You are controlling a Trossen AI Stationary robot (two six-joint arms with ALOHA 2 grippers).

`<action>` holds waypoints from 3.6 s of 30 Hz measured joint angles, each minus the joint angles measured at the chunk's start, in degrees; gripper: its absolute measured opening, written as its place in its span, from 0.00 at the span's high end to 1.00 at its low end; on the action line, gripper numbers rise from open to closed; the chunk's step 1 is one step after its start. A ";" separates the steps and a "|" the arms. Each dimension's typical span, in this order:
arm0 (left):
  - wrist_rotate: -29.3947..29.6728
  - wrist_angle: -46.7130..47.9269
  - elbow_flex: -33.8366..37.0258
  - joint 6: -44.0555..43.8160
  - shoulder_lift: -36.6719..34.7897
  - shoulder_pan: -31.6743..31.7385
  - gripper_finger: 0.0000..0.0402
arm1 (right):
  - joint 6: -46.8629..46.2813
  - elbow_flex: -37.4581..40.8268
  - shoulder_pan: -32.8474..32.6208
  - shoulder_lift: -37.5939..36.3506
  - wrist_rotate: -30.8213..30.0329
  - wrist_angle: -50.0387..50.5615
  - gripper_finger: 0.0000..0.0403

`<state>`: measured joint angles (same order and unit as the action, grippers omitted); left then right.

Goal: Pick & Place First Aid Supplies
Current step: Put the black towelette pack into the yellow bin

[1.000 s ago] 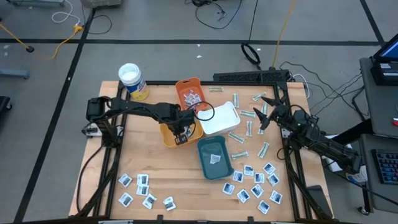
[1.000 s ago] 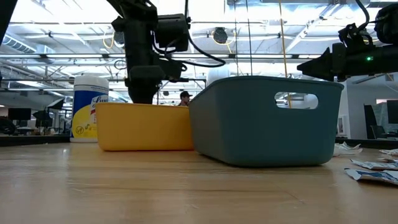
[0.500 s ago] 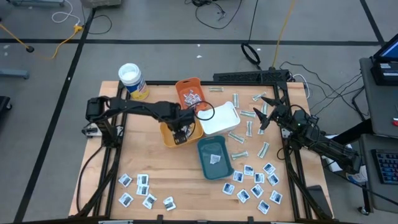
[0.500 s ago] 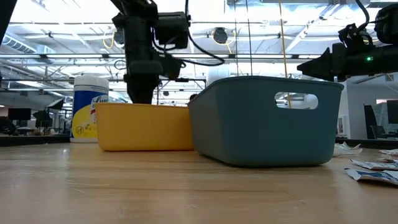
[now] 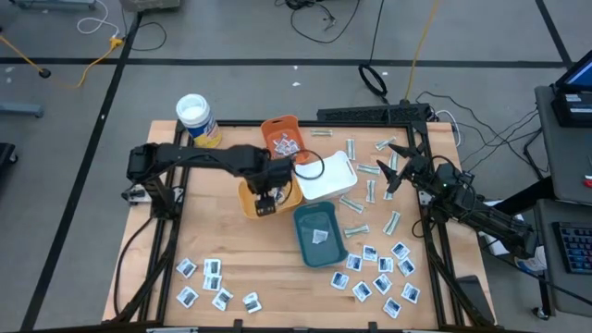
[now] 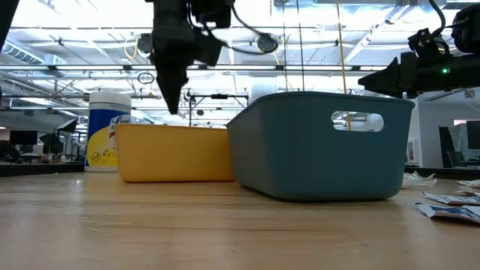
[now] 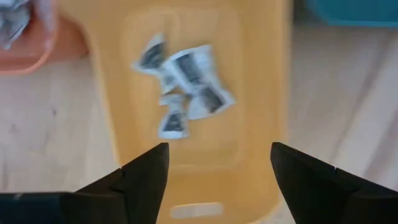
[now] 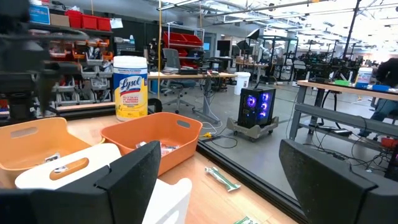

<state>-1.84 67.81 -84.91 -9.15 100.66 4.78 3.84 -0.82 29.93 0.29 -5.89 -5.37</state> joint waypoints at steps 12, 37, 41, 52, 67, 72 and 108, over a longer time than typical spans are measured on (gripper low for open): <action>-0.20 -0.61 -0.91 -0.02 0.00 -19.65 0.29 | 0.00 0.00 0.00 -0.02 0.00 0.00 0.20; -0.06 -1.61 -5.27 -2.97 4.04 -47.66 0.30 | 0.01 0.00 -0.01 -0.01 0.00 0.00 0.20; 0.37 -1.17 -11.13 -2.21 7.87 -47.60 0.31 | 0.00 0.00 -0.02 0.00 0.00 0.00 0.20; 0.42 -0.75 -17.43 -1.53 13.57 -48.04 0.28 | 0.00 0.00 -0.01 0.00 0.00 0.00 0.20; 2.85 -3.39 -16.41 -1.52 25.71 -49.59 0.30 | 0.00 0.00 -0.02 0.00 0.00 0.00 0.20; 3.66 -4.03 -16.43 -1.02 28.46 -49.53 0.31 | 0.00 0.00 -0.01 0.00 0.00 0.00 0.20; 3.40 11.11 -16.37 2.24 10.67 -41.75 0.98 | 0.00 0.00 0.00 -0.02 0.00 0.00 0.20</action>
<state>1.56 78.92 -101.27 -6.90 111.34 -36.98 3.84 -0.82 29.93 0.27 -5.89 -5.37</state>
